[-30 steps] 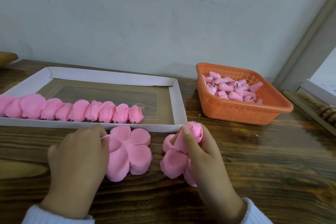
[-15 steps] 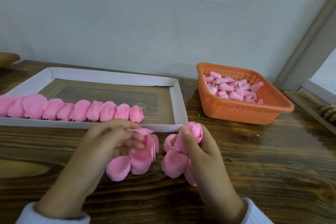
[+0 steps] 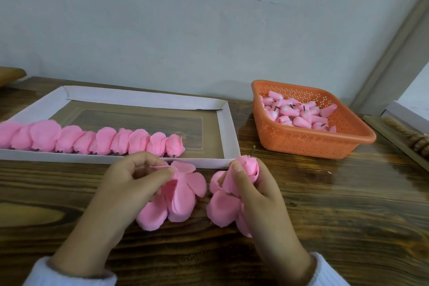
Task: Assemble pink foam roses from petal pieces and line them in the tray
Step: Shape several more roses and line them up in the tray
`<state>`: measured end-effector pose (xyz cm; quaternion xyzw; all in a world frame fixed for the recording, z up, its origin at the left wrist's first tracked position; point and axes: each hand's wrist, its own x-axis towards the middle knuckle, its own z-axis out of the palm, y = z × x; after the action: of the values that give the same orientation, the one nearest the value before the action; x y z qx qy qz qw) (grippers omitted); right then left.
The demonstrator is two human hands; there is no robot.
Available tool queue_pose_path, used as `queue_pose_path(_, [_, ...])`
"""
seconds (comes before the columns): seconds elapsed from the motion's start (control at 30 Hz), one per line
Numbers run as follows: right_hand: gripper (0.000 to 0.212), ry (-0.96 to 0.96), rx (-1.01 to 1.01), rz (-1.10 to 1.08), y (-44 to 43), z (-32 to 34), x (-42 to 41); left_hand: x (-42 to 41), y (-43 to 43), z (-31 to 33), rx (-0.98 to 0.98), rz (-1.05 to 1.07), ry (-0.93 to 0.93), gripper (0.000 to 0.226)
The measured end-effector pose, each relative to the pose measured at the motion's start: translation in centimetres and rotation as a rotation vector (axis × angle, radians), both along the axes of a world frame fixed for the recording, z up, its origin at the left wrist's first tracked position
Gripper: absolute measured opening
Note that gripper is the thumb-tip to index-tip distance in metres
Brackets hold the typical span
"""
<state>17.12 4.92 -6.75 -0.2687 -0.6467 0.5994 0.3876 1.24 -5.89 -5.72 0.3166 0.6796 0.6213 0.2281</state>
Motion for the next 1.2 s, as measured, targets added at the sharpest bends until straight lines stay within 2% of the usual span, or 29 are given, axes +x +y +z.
queue_pose_path(0.2, [0.027, 0.005, -0.022, 0.013, -0.1, 0.2, -0.1, -0.4, 0.0, -0.4, -0.046, 0.057, 0.015, 0.016])
queue_pose_path(0.33, [0.019, 0.017, -0.019, 0.013, 0.0, 0.2, 0.0, -0.8, 0.0, -0.7, -0.093, 0.091, 0.013, 0.016])
queue_pose_path(0.57, [0.019, 0.017, -0.022, 0.017, -0.1, 0.4, 0.2, -0.9, 0.3, -0.7, -0.135, 0.146, 0.017, 0.014])
queue_pose_path(0.77, [0.018, 0.031, -0.006, 0.027, -0.1, 0.4, 0.0, -1.1, 0.0, -1.0, -0.004, 0.247, 0.195, 0.017])
queue_pose_path(0.8, [0.019, 0.033, -0.003, 0.028, -0.1, 0.4, 0.1, -1.1, 0.1, -1.1, -0.001, 0.252, 0.214, 0.024])
queue_pose_path(0.87, [0.019, 0.035, 0.001, 0.029, -0.1, 0.3, 0.1, -1.1, 0.3, -1.4, -0.006, 0.257, 0.200, 0.035])
queue_pose_path(1.03, [0.018, 0.016, 0.014, 0.031, -0.2, 0.4, 0.1, -1.3, 0.7, -1.5, 0.049, 0.321, 0.015, 0.017])
queue_pose_path(1.13, [0.017, 0.007, 0.017, 0.019, -0.1, 0.2, 0.0, -1.2, 0.9, -1.5, 0.153, 0.392, -0.116, 0.009])
queue_pose_path(1.2, [0.017, -0.008, 0.022, 0.015, -0.2, 0.2, 0.0, -1.1, 1.1, -1.9, 0.143, 0.429, -0.104, 0.019])
